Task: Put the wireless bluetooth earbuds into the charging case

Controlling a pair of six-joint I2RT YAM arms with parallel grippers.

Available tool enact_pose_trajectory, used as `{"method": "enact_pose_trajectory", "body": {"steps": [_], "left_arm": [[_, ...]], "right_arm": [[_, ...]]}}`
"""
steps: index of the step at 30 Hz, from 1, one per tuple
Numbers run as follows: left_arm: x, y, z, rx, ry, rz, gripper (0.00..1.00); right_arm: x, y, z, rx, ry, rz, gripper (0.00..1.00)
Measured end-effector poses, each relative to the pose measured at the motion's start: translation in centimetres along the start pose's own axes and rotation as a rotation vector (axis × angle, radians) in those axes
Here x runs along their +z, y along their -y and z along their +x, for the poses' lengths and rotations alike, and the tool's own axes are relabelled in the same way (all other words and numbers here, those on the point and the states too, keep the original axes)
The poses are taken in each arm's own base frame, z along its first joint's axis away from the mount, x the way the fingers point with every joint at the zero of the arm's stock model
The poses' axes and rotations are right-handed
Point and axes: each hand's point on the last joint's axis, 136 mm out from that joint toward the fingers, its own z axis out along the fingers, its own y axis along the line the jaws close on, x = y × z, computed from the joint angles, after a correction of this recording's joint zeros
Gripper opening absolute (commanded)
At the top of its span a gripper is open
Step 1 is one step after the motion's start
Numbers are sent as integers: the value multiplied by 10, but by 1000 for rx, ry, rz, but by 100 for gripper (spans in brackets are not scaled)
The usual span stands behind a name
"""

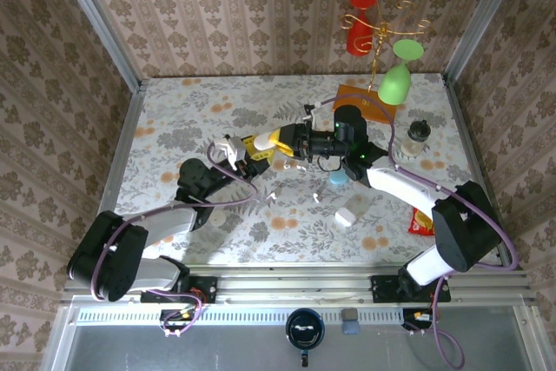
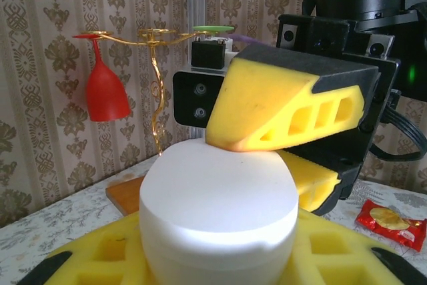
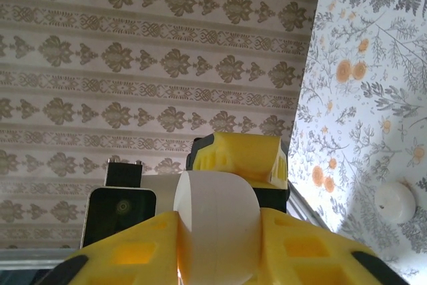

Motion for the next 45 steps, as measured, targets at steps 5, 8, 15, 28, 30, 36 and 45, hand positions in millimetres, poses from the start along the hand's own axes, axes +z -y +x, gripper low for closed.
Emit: {"method": "enact_pose_trajectory", "body": {"steps": [5,8,15,28,30,36,45], "left_arm": [[0,-1,-1,3,3,-6,38],[0,-2,0,14,-2,-13,46],[-7,2,-2,74,-45,-25,80],[-29,-6,27,120,-243,-122,100],[-33,-11,37,111,-290,-155,100],[-46,-24,62,77,-406,-245,100],[-68,-46,84,-6,-549,-420,100]], "right_arm": [[0,-1,-1,-1,3,-3,20],[0,0,-1,-12,6,1,17],[-5,16,-14,-51,63,61,17],[-62,135,-75,42,284,329,14],[-75,154,-83,60,324,386,14],[-104,204,-89,93,393,589,14],[-120,260,-79,139,388,769,29]]}}
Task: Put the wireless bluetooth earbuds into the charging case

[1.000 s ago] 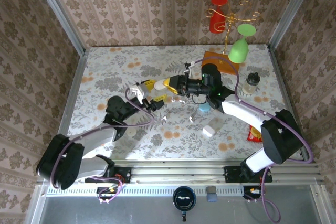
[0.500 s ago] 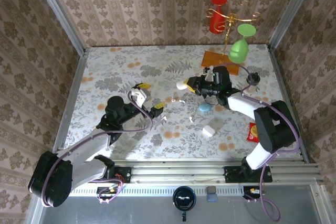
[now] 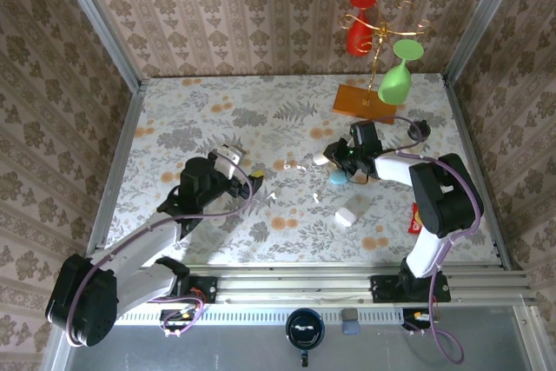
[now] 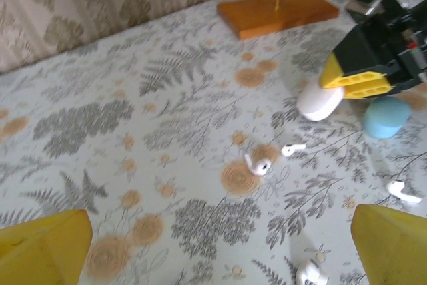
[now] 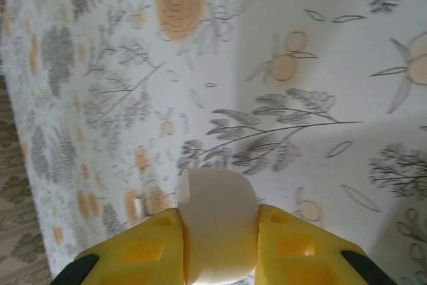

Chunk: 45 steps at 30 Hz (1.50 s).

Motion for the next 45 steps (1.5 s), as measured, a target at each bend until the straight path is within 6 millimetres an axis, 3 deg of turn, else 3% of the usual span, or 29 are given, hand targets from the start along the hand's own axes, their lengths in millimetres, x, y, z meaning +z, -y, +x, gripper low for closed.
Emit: {"method": "enact_pose_trajectory", "body": {"steps": [5,10,15,20,31,35,37,43,45], "left_arm": [[-3,-13,16,-78,-110,-78,100],[-6,-20,35,-171,-227,-137,100],[-10,-27,55,-273,-355,-195,100],[-23,-31,77,-374,-461,-271,100],[-63,-35,120,-643,-659,-448,100],[-66,-27,131,-731,-680,-452,100],[-68,-23,138,-765,-699,-454,94],[-73,-17,165,-844,-803,-535,93],[-75,-14,175,-853,-861,-564,88]], "right_arm": [[0,8,-2,-27,14,35,51],[-14,8,-5,-72,37,72,62],[-52,-25,-19,-142,131,10,63],[-78,-43,-14,-207,177,-24,63],[-76,-49,19,-269,90,1,64],[-78,-63,19,-296,93,-21,65],[-78,-66,18,-303,95,-24,65],[-69,-59,21,-297,67,-7,64],[-66,-57,23,-294,55,-6,64]]}}
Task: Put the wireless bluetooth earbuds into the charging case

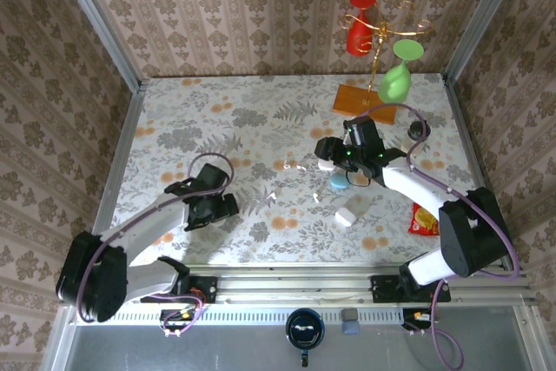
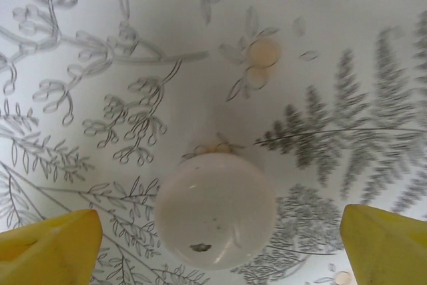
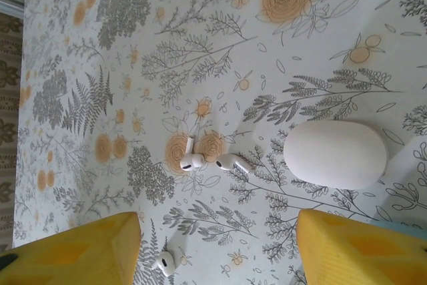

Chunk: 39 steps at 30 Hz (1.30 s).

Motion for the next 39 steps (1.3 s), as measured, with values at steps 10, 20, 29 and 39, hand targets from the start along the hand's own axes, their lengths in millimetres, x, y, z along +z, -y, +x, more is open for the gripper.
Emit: {"method": "enact_pose_trajectory", "body": {"steps": [10,20,29,39], "left_arm": [[16,3,7,-31,-81,-71,76],[18,0,3,-83,-69,-89,58],[16,-1,-1,-153,-47,-68,37],[-10,26,-37,-215,87,107,37]], "right_arm": [[7,2,5,4,-25,-4,63],[16,-2,8,5,-53,-29,63],[22,-11,16,-14,-78,-46,63],[16,-61,31,-236,-46,-178,62]]}}
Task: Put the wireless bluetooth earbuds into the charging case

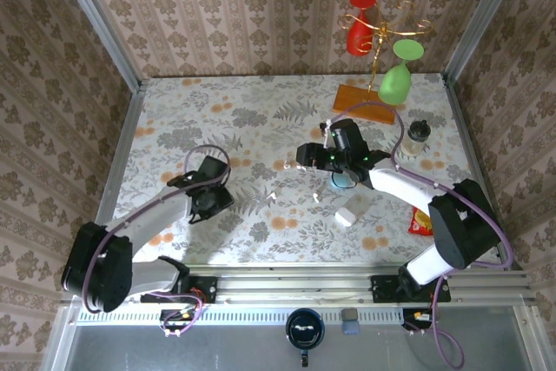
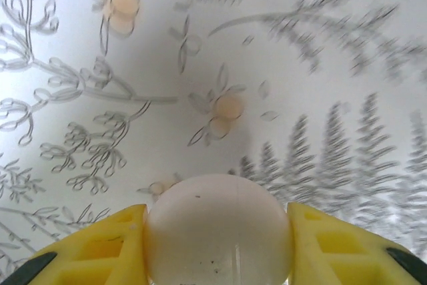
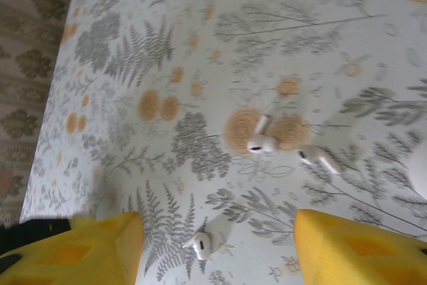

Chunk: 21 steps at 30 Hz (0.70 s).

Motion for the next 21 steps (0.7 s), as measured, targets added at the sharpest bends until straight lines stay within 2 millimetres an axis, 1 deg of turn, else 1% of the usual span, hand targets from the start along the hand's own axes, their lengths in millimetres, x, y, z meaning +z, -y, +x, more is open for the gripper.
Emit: {"method": "enact_pose_trajectory", "body": {"steps": [3,5,8,9,11,13,17,21], "left_arm": [[-13,24,-19,-33,46,79,37],[-25,46,-32,-54,76,156,36],[-42,73,-46,-98,108,269,35],[-47,78,-47,-109,112,299,35],[-55,87,-49,-138,111,354,35],[-62,94,-50,-155,108,397,35],[-82,103,-50,-187,104,481,34],[-102,108,-50,-208,108,550,34]], "right_arm": [[1,-23,7,-101,19,-54,63],[2,-41,14,-168,27,-96,63],[4,-65,22,-246,42,-157,63],[4,-73,23,-266,50,-177,63],[4,-89,25,-293,69,-220,63],[6,-100,27,-308,80,-250,63],[21,-116,31,-325,84,-291,63],[36,-126,30,-322,95,-327,63]]}}
